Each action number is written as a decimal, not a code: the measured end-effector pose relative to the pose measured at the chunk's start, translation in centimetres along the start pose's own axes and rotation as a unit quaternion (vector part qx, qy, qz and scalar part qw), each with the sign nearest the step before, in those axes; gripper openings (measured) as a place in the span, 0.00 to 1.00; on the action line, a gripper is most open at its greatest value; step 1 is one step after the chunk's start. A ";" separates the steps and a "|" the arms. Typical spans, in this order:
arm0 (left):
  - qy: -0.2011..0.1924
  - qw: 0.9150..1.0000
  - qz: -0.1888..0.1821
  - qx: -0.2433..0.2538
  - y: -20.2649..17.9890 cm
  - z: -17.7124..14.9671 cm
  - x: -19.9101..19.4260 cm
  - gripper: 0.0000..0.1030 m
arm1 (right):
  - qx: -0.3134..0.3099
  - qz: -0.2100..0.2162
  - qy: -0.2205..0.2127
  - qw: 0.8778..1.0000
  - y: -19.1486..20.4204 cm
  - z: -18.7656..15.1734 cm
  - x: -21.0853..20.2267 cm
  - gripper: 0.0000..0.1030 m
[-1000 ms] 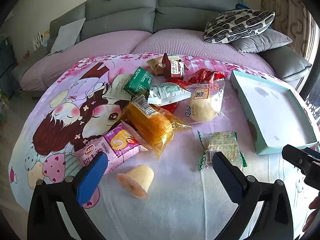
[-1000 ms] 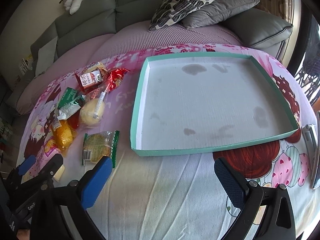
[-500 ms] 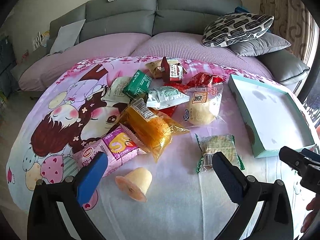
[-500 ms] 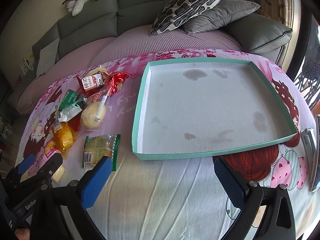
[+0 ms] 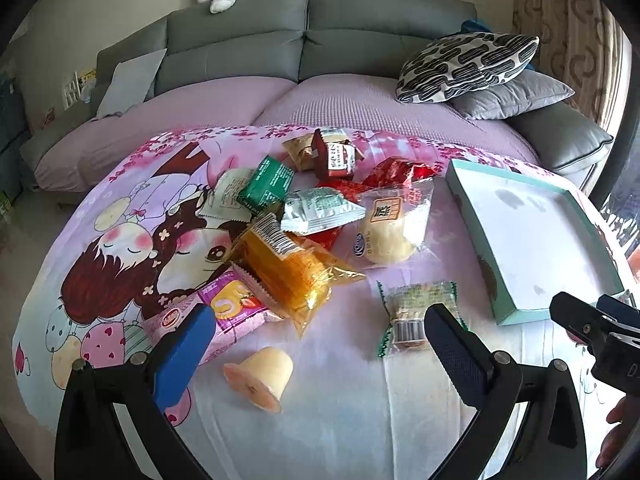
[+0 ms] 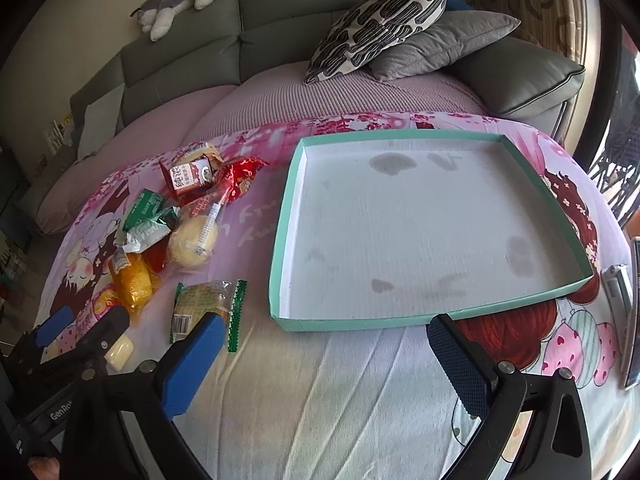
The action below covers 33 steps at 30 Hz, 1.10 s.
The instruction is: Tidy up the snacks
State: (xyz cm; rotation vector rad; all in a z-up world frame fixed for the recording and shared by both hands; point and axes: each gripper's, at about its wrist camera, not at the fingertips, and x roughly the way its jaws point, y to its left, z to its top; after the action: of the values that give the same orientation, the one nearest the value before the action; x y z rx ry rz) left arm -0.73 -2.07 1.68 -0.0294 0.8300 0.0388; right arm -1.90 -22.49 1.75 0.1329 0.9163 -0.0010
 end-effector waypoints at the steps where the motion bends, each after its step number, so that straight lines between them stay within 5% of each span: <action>1: -0.001 1.000 -0.001 0.000 -0.1 0.0 0.0 1.00 | 0.000 0.001 -0.001 1.000 0.0 0.0 0.0 1.00; 33: 0.017 1.000 -0.007 -0.019 1.8 0.3 0.4 1.00 | -0.016 -0.002 0.014 1.000 1.7 0.2 1.5 1.00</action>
State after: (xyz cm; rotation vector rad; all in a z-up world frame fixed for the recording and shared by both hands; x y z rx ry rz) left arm -0.34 -0.27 1.58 -0.0715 0.8622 0.0398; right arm -0.70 -20.74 0.85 0.1024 0.9435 0.0111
